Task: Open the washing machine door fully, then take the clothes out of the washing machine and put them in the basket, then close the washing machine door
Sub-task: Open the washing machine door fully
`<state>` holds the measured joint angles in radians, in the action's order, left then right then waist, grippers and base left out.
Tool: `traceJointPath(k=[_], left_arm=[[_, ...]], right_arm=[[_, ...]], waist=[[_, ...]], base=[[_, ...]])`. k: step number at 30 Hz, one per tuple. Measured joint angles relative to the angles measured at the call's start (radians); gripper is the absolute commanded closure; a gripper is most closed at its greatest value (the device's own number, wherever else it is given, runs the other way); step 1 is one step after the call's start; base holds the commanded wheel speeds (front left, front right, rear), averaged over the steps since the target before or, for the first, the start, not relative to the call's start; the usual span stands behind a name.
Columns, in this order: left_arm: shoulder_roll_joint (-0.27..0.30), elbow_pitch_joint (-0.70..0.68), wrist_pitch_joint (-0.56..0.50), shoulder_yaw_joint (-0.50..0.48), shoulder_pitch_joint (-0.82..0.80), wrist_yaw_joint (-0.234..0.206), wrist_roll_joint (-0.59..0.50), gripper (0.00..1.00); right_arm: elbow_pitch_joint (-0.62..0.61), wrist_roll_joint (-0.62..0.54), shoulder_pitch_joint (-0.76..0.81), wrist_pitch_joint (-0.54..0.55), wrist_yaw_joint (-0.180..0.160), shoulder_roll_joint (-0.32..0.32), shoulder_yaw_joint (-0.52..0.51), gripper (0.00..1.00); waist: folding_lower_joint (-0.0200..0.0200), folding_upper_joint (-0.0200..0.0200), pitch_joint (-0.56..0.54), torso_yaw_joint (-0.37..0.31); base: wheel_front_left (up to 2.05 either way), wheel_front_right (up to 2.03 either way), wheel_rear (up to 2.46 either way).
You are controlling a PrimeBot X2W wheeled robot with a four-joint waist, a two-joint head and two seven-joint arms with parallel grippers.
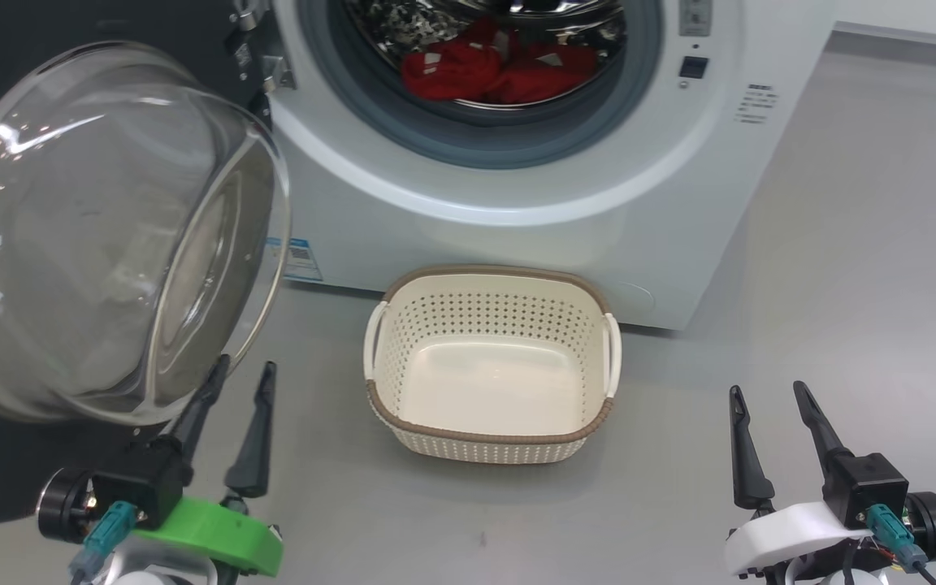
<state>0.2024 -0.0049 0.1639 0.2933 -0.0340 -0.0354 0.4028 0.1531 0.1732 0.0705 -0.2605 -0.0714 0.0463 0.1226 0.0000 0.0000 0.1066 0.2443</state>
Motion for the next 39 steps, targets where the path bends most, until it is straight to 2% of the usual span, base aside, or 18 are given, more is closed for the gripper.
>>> traceJointPath(k=[1,23,39], left_arm=[[0.000,0.000,-0.009,0.001,0.000,-0.002,0.000,0.00],[-0.007,0.013,-0.057,-0.011,0.046,-0.045,-0.020,0.00],[-0.019,0.015,-0.067,-0.003,0.050,-0.057,-0.027,0.00]], right_arm=[[0.000,0.000,0.000,0.000,0.000,0.000,0.000,0.00],[-0.010,0.000,0.026,0.000,-0.001,-0.001,0.004,0.00],[-0.034,0.002,0.042,0.000,-0.002,0.007,-0.018,0.00]], waist=[[0.0000,0.0000,-0.001,-0.010],[0.0000,0.0000,-0.037,-0.205],[0.0000,0.0000,-0.052,-0.227]], base=[[0.00,0.00,0.00],[0.00,0.00,0.00],[0.00,0.00,0.00]])
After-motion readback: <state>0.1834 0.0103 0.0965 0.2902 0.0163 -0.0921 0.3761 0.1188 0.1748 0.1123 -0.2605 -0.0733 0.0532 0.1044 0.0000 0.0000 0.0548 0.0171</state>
